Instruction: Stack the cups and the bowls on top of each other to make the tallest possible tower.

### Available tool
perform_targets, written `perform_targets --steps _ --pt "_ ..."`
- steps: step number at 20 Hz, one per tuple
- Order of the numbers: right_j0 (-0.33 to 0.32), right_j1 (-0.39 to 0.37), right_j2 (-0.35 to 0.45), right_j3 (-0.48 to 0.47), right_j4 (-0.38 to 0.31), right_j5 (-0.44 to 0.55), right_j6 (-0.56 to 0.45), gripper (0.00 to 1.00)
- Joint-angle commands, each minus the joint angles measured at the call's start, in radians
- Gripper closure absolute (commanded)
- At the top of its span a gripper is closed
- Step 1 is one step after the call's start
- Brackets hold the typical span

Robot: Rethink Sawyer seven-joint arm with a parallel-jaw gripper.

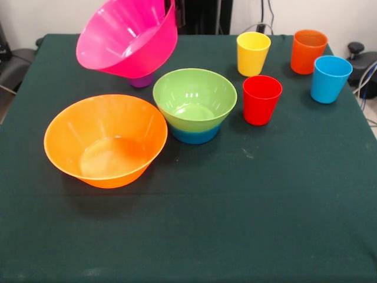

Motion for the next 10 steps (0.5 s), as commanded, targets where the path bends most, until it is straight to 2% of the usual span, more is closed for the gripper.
perform_targets --steps 1,10 --pt "0.057 0.023 -0.041 0.024 0.027 -0.019 0.179 1.00" --pt "0.119 0.055 -0.076 -0.003 0.053 -0.030 0.210 1.00"
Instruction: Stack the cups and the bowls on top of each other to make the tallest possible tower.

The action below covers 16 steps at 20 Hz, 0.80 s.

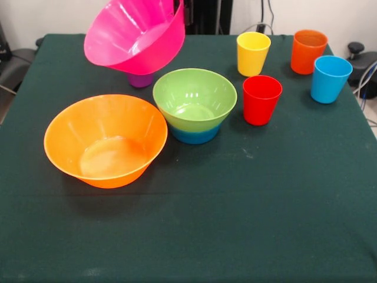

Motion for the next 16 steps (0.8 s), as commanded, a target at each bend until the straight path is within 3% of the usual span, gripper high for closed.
perform_targets --steps 1,16 --pt "0.068 0.060 -0.032 -0.010 0.033 -0.028 0.202 1.00" --pt "0.142 0.127 -0.084 -0.126 0.069 0.020 0.184 1.00"
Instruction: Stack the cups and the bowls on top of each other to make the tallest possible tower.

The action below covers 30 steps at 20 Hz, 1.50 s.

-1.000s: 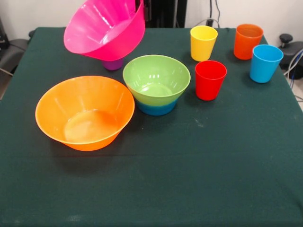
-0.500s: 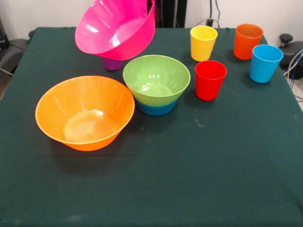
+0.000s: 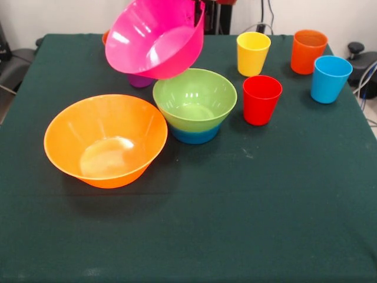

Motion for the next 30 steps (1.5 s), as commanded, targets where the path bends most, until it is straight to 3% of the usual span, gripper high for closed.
perform_targets --steps 1,30 --pt "0.041 0.076 -0.017 -0.108 0.030 0.025 0.181 1.00" --pt "0.169 0.169 -0.125 -0.238 0.125 0.043 0.214 1.00"
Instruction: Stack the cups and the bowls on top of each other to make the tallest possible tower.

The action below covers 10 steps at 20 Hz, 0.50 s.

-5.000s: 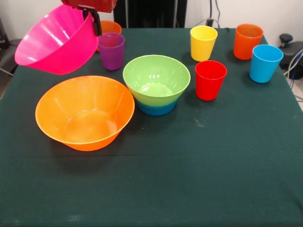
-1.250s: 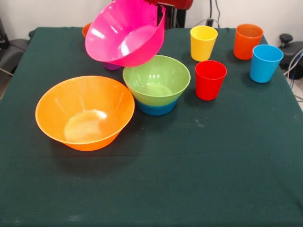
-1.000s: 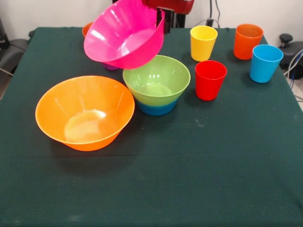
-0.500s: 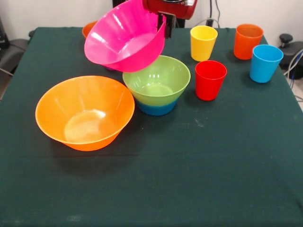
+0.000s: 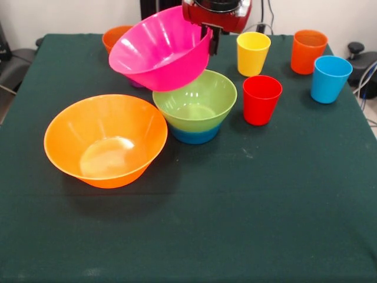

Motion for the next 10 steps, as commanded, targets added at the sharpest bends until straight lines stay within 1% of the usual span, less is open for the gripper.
perform_targets --steps 1,5,10 --pt "0.050 0.049 0.003 -0.088 0.044 0.044 0.217 1.00" --pt "0.072 0.050 -0.012 -0.074 0.073 0.026 0.233 1.00" --pt "0.099 0.060 -0.028 -0.089 0.098 0.033 0.255 1.00"
